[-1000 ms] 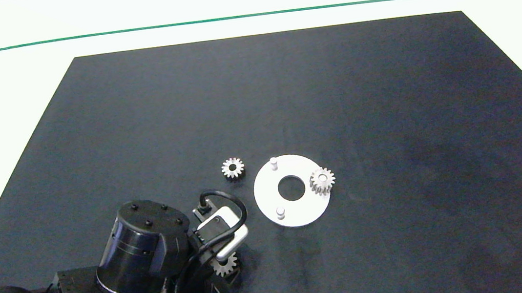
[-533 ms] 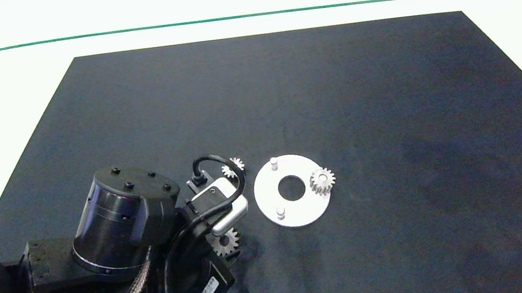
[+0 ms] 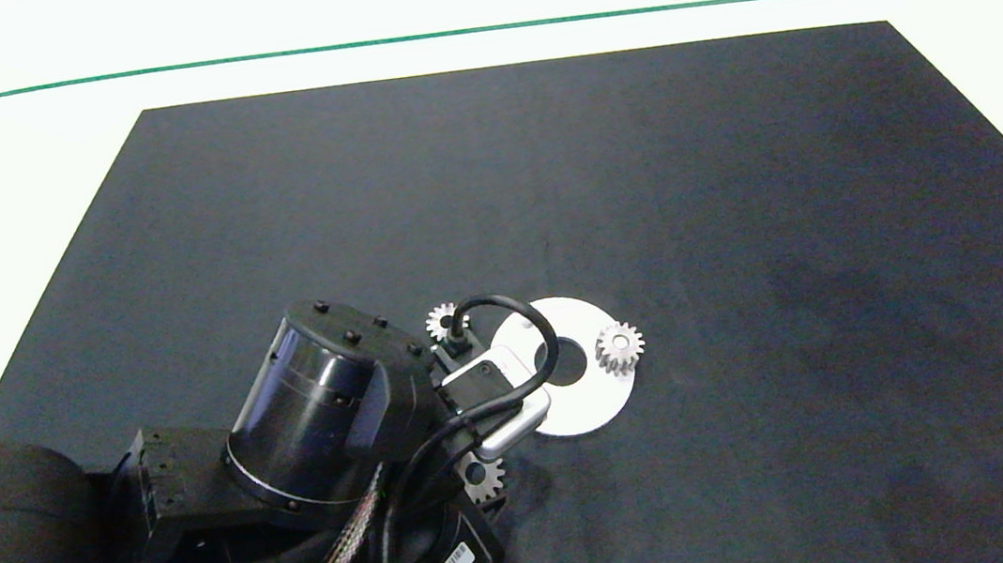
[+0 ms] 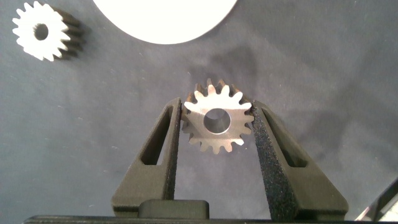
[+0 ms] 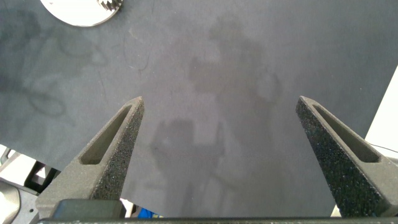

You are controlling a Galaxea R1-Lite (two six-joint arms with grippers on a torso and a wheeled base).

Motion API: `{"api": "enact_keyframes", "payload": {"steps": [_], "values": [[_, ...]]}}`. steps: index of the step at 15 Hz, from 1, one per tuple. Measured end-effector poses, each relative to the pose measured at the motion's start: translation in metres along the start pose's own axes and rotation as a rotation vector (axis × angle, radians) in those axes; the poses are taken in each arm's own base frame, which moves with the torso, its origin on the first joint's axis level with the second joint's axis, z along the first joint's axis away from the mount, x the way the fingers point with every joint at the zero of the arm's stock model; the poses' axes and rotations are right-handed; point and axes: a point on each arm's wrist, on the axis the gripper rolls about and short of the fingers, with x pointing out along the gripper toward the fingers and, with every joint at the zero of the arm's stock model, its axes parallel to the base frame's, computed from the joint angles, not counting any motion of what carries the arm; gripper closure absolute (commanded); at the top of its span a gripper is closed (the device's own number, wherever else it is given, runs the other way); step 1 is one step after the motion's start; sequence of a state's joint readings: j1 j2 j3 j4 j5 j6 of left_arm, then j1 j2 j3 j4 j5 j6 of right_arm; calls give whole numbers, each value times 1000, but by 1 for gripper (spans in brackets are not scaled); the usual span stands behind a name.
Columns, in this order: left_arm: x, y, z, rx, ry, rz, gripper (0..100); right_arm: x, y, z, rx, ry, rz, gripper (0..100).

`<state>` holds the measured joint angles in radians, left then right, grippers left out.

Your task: Install three planetary gears onto the carrier pins

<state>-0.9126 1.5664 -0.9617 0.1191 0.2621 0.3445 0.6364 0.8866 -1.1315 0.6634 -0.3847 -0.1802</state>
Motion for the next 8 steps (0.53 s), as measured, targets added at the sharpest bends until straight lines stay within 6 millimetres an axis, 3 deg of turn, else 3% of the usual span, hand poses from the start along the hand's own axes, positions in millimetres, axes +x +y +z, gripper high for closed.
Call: {"api": "enact_keyframes", "payload": {"steps": [3, 8], "values": [[-4, 9, 23, -3, -20, 8, 100, 0, 0, 2, 1, -4, 5, 0], [10, 12, 43, 5, -20, 7, 100, -3, -3, 8, 10, -27, 4, 0]]}}
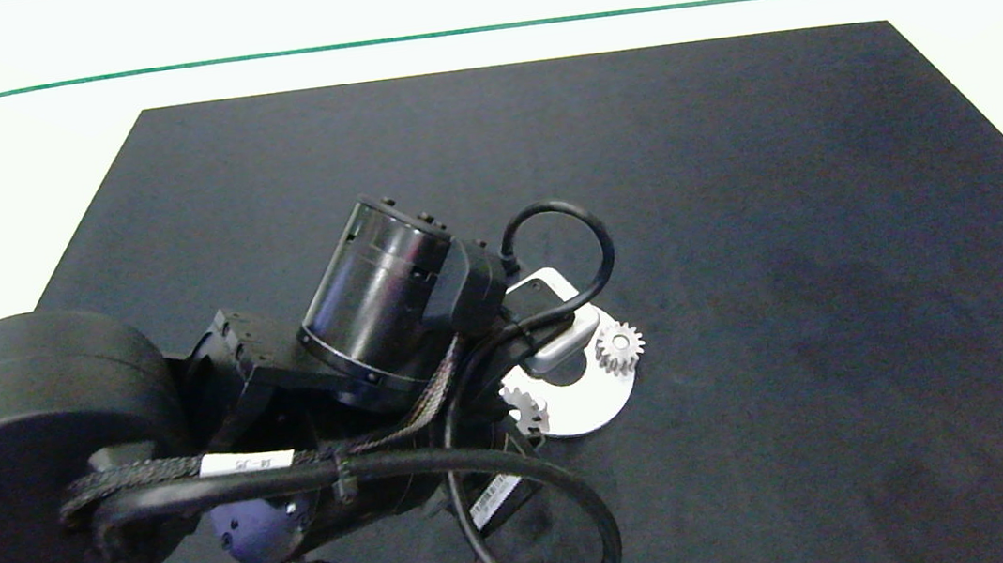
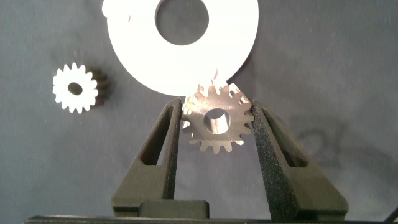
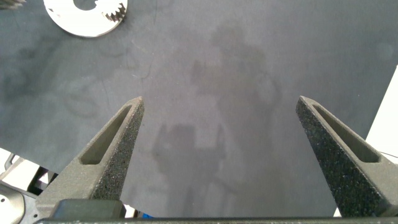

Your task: Install three planetary gears onto the carrier pins

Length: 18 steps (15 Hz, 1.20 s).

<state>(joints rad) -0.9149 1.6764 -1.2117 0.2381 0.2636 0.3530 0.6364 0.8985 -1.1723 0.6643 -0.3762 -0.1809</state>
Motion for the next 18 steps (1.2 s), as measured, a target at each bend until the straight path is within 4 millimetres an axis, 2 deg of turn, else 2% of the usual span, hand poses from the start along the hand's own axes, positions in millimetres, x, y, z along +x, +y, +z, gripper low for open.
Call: {"api": "enact_keyframes", "payload": {"steps": [7, 13, 18], "values": [[16, -1, 22, 17, 20, -17, 100, -2, -2, 6, 8, -22, 5, 0], [26, -2, 29, 19, 16, -17, 100, -1, -1, 7, 6, -18, 9, 0], [31, -3, 26, 33, 53, -26, 100, 0, -1, 7, 6, -17, 13, 0]]}}
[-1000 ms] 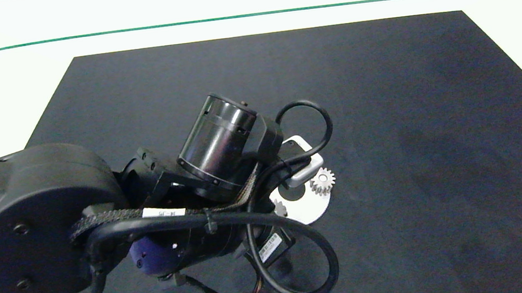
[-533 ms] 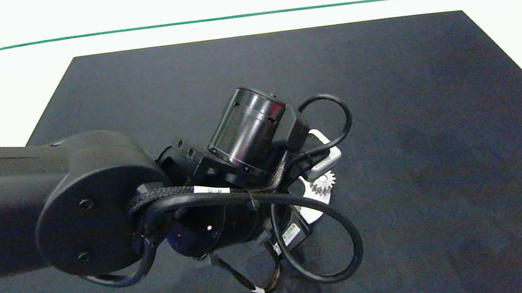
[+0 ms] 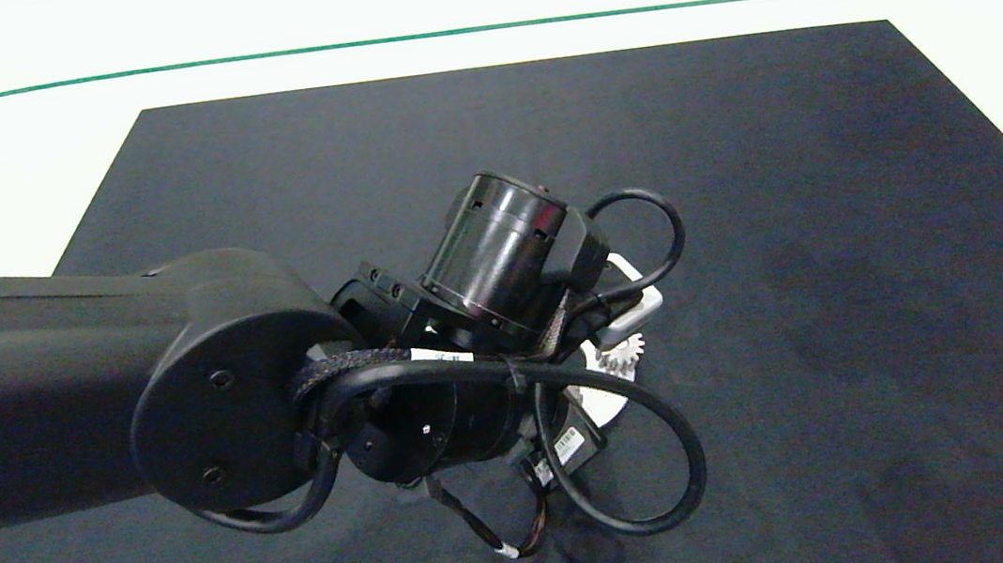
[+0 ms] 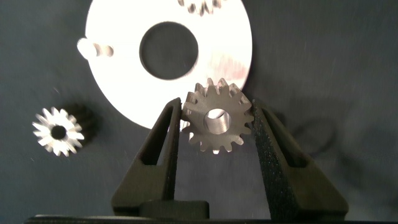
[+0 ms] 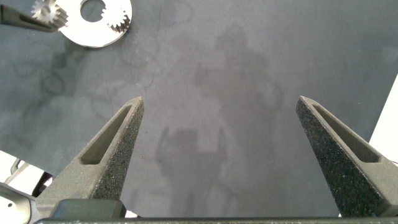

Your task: Install three planetary gears onto the carrier pins

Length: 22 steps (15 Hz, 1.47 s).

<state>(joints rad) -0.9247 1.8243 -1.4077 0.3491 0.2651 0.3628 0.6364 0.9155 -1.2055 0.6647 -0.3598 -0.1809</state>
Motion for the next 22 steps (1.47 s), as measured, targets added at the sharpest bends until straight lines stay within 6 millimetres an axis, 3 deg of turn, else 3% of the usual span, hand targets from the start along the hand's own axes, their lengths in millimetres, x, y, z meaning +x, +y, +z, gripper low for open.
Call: {"api": "enact_keyframes", "payload": {"steps": [22], "values": [[10, 6, -5, 3, 42, 22, 100, -1, 0, 0, 0, -3, 11, 0]]}}
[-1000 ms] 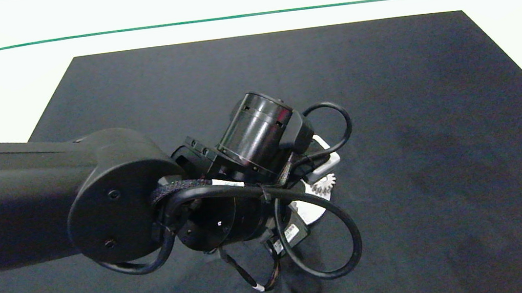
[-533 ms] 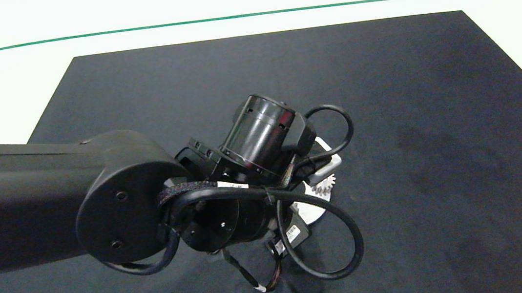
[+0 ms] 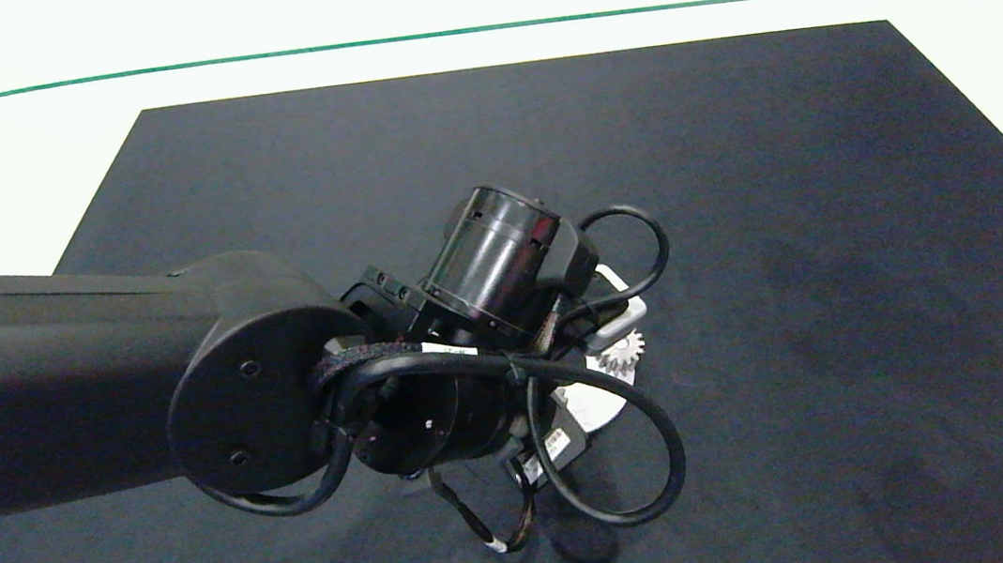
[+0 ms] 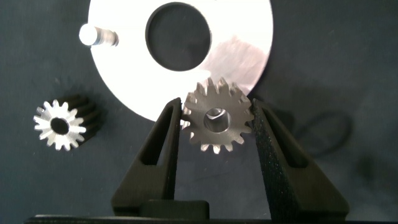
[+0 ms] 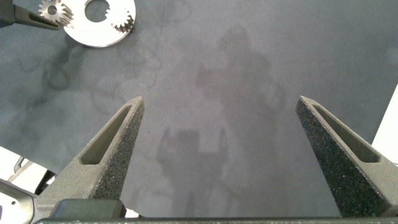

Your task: Install three planetary gears onto the carrier pins

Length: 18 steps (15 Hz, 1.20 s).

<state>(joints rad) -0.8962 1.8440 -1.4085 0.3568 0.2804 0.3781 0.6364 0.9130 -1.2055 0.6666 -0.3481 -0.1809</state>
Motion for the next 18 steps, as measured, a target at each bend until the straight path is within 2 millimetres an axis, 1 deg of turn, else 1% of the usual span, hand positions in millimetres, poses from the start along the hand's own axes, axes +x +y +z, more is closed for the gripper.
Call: {"api": "enact_keyframes", "payload": {"steps": [9, 10, 18], "values": [[0, 2, -1, -3, 1, 3, 100, 0, 0, 0, -1, 1, 3, 0], [0, 2, -1, -3, 2, 3, 0, 0, 0, 0, -1, 1, 4, 0], [0, 2, -1, -5, 1, 3, 0, 0, 0, 0, 0, -1, 7, 0]]}}
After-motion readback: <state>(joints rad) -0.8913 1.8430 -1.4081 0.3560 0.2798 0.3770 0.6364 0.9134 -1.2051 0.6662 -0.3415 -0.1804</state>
